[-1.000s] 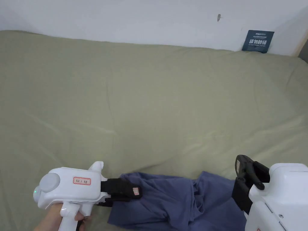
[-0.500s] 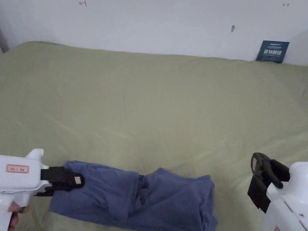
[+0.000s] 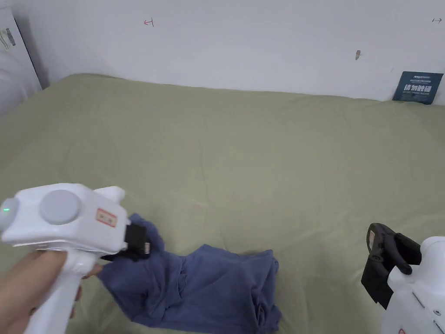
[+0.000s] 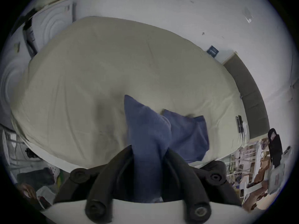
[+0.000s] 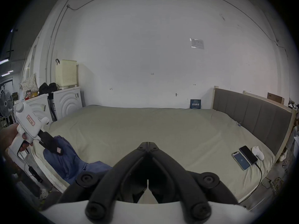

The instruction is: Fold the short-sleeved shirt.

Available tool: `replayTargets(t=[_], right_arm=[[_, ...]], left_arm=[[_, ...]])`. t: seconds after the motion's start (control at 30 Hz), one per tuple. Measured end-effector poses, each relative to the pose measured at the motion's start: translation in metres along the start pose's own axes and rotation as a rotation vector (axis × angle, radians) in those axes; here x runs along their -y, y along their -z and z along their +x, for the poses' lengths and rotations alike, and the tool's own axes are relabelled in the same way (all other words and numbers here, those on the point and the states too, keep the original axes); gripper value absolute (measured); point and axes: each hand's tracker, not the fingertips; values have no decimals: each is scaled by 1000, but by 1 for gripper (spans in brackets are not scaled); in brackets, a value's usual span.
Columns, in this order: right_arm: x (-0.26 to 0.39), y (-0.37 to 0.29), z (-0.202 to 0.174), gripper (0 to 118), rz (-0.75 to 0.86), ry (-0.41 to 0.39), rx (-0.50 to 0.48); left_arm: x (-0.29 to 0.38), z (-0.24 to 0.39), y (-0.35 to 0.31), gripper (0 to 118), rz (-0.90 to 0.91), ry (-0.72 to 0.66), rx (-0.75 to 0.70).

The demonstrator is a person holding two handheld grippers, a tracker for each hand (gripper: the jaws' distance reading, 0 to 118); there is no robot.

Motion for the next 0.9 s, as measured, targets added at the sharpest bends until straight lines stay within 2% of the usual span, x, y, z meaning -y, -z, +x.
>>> replayTargets(t=[0.23,0.3,0.33,0.37,0.4,0.43,0.47,0.57,0.6,0.63,0.7,0.73,0.77,0.9], right_arm=[[3,-2,17,1,-12,27,22],[4,-3,22,1,-18,33,33],[5,-3,24,1,-22,36,40],[5,-3,27,1,-23,39,45],[6,-3,28,1,-27,43,52],[6,-3,30,1,-29,44,55],[7,-4,31,1,-31,44,61],[7,-6,33,1,-32,37,66],[7,-6,33,1,-33,33,66],[7,-5,33,1,-35,32,66],[9,-1,34,1,-44,41,62],[10,1,33,1,-48,48,58],[11,2,32,1,-52,52,53],[15,7,26,1,-67,56,44]], left_arm=[[11,94,68,15,-48,148,-27],[16,114,91,19,-37,136,-15],[16,122,102,36,-42,127,-6],[21,134,112,83,-67,148,21],[24,140,122,112,-81,172,70],[26,144,131,118,-100,183,134],[26,144,136,117,-138,182,168],[26,136,122,113,-79,110,222],[25,128,113,107,-65,90,240],[23,121,98,95,-20,59,261],[21,100,79,51,20,30,298],[22,90,73,18,48,14,326],[21,81,69,0,60,5,344],[26,59,86,0,8,-42,441]])
